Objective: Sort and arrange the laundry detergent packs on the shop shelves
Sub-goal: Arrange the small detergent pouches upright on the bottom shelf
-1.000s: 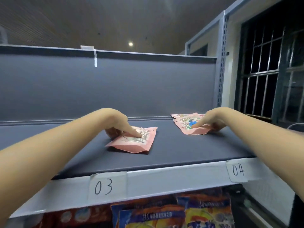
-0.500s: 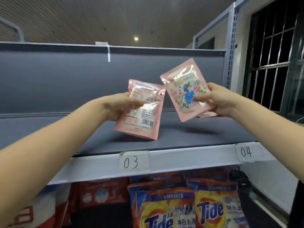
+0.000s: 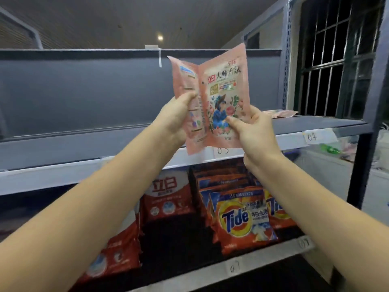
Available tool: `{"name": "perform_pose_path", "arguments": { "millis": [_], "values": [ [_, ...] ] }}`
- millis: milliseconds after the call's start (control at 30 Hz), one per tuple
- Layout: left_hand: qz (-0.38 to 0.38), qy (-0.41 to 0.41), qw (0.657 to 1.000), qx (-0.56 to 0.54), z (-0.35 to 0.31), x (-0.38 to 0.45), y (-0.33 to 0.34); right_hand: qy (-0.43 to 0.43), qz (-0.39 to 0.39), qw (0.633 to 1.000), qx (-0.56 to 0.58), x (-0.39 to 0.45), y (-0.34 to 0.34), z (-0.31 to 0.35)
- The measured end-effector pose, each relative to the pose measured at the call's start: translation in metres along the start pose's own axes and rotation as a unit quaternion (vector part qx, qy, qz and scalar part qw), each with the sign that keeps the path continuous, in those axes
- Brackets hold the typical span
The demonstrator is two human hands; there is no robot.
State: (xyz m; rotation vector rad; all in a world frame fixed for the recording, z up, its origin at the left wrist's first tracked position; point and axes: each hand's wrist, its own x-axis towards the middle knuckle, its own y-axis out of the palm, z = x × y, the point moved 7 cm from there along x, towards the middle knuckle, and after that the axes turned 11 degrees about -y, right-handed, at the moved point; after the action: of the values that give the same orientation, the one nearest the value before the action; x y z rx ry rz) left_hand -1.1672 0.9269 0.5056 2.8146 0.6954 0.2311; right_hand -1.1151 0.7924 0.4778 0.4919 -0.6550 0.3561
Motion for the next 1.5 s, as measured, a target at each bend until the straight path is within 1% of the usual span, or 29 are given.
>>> {"name": "perform_pose_path", "arguments": {
  "millis": [67,133,233,367,433,467,533,567,600,667,767,867,1000,1133,1200,1233,1300,1400,1433,1500],
  "values": [
    [0.007,0.040,0.999,0.009,0.005,-0.027,0.008,-0.008,-0.014,1.000,0.000,-0.027,0.009,0.007],
    [0.004,0.065,0.997,0.052,0.016,-0.051,0.017,-0.004,-0.023,1.000,0.006,-0.053,0.014,0.011],
    [0.023,0.045,0.994,0.095,0.043,-0.077,0.028,0.010,-0.029,0.999,0.017,-0.088,0.010,0.018],
    [0.099,0.001,0.991,0.092,0.083,-0.105,0.034,0.028,-0.046,0.998,-0.013,-0.128,-0.016,0.021],
    [0.110,-0.042,0.990,0.077,0.111,-0.117,0.035,0.043,-0.063,0.996,-0.034,-0.149,-0.033,0.015],
    [0.102,-0.050,0.989,0.095,0.127,-0.121,0.034,0.052,-0.073,0.995,-0.046,-0.161,-0.043,0.011],
    [0.085,-0.037,0.981,0.172,0.163,-0.129,0.034,0.078,-0.081,0.991,-0.065,-0.186,-0.062,-0.002],
    [0.087,-0.025,0.976,0.196,0.183,-0.134,0.033,0.097,-0.082,0.989,-0.069,-0.200,-0.073,-0.012],
    [0.102,-0.033,0.973,0.203,0.205,-0.136,0.031,0.120,-0.081,0.987,-0.072,-0.215,-0.083,-0.022],
    [0.111,-0.078,0.968,0.210,0.256,-0.138,0.019,0.169,-0.084,0.978,-0.085,-0.247,-0.106,-0.048],
    [0.069,-0.170,0.947,0.265,0.332,-0.142,-0.009,0.246,-0.100,0.959,-0.099,-0.295,-0.136,-0.094],
    [0.035,-0.258,0.928,0.267,0.404,-0.151,-0.037,0.323,-0.129,0.933,-0.088,-0.342,-0.162,-0.143],
    [0.007,-0.357,0.911,0.208,0.490,-0.157,-0.077,0.414,-0.157,0.893,-0.078,-0.393,-0.188,-0.208],
    [-0.046,-0.442,0.889,0.109,0.562,-0.149,-0.117,0.466,-0.177,0.865,-0.060,-0.426,-0.211,-0.274],
    [-0.068,-0.447,0.887,0.092,0.590,-0.137,-0.136,0.471,-0.168,0.863,-0.074,-0.433,-0.227,-0.310],
    [-0.081,-0.441,0.888,0.101,0.601,-0.129,-0.148,0.469,-0.163,0.864,-0.086,-0.433,-0.236,-0.329],
    [-0.107,-0.412,0.896,0.125,0.620,-0.107,-0.168,0.453,-0.150,0.873,-0.105,-0.429,-0.253,-0.366],
    [-0.161,-0.372,0.905,0.127,0.650,-0.065,-0.203,0.433,-0.136,0.883,-0.121,-0.415,-0.277,-0.425],
    [-0.171,-0.352,0.909,0.145,0.658,-0.047,-0.214,0.425,-0.131,0.888,-0.122,-0.410,-0.284,-0.444],
    [-0.166,-0.300,0.925,0.163,0.668,-0.010,-0.232,0.409,-0.120,0.896,-0.124,-0.400,-0.294,-0.481]
  ]
}}
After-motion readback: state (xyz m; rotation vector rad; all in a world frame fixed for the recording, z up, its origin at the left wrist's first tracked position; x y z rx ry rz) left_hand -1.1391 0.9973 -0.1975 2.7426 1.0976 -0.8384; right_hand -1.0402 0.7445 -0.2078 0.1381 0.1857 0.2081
